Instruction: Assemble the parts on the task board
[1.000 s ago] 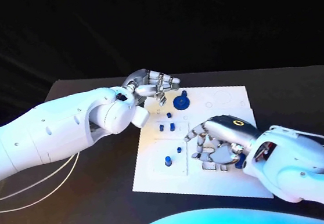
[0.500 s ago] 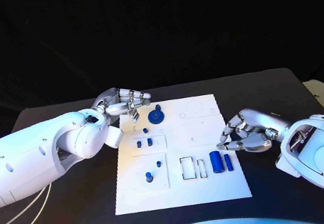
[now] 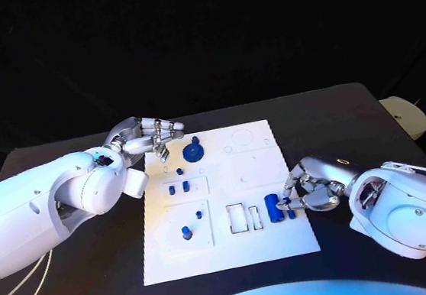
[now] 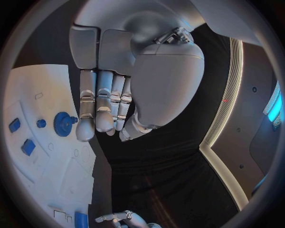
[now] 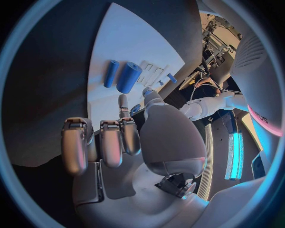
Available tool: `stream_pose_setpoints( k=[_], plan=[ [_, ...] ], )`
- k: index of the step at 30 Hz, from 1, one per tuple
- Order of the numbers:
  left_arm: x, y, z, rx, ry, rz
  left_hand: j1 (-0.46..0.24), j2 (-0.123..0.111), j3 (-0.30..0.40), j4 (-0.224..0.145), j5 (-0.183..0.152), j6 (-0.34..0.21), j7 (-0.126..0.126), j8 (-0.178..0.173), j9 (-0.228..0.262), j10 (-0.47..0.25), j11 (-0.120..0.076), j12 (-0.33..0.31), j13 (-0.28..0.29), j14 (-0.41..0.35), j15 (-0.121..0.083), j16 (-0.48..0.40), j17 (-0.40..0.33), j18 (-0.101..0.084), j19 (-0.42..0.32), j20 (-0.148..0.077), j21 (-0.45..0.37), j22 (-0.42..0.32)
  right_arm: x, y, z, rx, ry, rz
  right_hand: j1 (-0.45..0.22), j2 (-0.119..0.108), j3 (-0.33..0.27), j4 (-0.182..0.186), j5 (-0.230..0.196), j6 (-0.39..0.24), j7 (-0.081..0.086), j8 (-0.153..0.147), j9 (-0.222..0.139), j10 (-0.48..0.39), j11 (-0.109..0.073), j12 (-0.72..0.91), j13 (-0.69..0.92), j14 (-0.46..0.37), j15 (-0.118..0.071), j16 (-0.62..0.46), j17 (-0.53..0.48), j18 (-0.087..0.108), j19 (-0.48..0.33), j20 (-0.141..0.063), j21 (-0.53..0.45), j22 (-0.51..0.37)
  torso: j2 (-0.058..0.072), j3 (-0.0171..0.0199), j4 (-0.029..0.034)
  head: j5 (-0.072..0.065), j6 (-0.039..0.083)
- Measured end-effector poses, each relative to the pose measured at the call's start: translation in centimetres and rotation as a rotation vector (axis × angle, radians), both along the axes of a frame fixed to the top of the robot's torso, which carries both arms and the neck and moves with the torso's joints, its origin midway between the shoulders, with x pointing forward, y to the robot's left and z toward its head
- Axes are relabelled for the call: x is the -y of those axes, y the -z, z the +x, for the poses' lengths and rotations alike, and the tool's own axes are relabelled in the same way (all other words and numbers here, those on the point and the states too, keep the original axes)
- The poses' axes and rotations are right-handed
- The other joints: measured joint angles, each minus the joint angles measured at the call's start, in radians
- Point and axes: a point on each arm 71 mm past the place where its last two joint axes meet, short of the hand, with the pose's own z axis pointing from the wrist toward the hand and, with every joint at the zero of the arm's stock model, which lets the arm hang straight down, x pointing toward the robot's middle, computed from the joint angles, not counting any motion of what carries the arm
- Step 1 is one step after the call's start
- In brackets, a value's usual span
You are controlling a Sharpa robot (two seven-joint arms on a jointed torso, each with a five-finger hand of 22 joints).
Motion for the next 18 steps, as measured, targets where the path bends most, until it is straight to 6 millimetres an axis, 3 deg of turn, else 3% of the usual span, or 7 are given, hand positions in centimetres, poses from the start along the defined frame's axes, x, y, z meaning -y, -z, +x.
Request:
stream_pose_setpoints(
  k=[18],
  plan=[
    [-0.1,0.0,-0.1,-0.001,0.000,-0.002,-0.004,0.004,-0.003,0.003,0.000,0.000,0.000,0.000,-0.001,0.000,0.000,0.004,0.001,0.000,0.000,0.000,0.001,0.000,0.000,0.000,0.000,0.000,-1.6,1.8,0.6,0.008,0.010,-0.064,0.007,0.007,-0.028,0.028,0.025,0.000,0.000,0.005,0.021,0.000,0.000,0.000,0.000,0.000,0.000,0.000,0.000,0.000,0.000,0.000,0.005,0.000,0.000,-0.0013,-0.0005,0.010,-0.013]
  ],
)
